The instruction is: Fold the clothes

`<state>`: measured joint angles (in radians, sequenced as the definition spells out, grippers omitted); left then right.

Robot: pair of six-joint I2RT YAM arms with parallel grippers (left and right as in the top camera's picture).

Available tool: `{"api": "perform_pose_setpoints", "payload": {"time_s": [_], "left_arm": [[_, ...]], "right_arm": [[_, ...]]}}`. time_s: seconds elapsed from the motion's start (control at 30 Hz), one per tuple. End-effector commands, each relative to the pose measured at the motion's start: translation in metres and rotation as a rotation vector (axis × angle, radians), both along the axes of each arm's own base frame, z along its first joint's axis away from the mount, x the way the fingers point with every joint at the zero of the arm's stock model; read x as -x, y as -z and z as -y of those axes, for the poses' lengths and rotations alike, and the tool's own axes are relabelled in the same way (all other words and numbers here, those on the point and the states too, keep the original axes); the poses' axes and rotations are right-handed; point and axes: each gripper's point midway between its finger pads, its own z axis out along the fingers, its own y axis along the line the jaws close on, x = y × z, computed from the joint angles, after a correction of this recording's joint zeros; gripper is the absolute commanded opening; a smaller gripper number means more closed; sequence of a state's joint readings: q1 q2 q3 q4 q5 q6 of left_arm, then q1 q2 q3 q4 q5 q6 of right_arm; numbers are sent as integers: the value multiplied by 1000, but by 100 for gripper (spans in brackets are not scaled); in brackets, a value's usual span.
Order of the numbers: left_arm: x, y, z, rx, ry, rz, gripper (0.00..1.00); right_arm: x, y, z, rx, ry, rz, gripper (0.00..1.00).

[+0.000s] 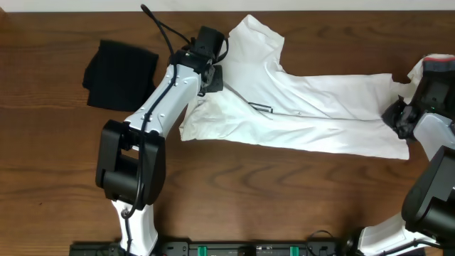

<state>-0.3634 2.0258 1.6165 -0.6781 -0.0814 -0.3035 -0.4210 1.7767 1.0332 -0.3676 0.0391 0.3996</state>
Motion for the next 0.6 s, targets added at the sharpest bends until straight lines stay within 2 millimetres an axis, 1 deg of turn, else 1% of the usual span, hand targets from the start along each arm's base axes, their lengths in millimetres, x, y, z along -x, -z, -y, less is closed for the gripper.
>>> {"api": "perform_pose_setpoints", "payload": {"time_s": [0.0,0.03,0.07,0.1,0.13,0.2,0.23,0.3,0.33,0.4,0.47,0.53,0.57], "left_arm": [[-8,-5,0,1,1,25,50],[-9,-7,0,-4,16,32,52],[-11,-11,1,-9,33,40,54],[-11,-18,0,-14,41,43,56],[-12,-26,-1,-15,43,46,57],[-10,-47,-6,-12,32,50,59],[-8,-57,-8,-8,20,51,60],[1,-73,-13,2,-13,38,63],[7,-77,-16,3,-26,25,66],[22,-80,-22,0,-57,-19,72],[42,-74,-29,-15,-98,-99,72],[63,-67,-36,-36,-139,-187,72],[72,-63,-38,-47,-141,-225,72]], "right_arm": [[-18,-5,-7,1,-99,46,66],[-24,-8,-9,3,-134,70,73],[-29,-13,-12,4,-170,93,81],[-34,-19,-14,5,-210,113,87],[-37,-24,-16,5,-238,122,89],[-41,-42,-24,-3,-307,142,95],[-40,-51,-28,-13,-331,146,95],[-35,-66,-36,-41,-354,142,96],[-31,-72,-39,-55,-357,136,96],[-22,-81,-46,-85,-363,122,95],[-9,-86,-52,-110,-346,95,96],[1,-87,-55,-126,-341,68,99],[4,-87,-57,-134,-340,57,99]]}}
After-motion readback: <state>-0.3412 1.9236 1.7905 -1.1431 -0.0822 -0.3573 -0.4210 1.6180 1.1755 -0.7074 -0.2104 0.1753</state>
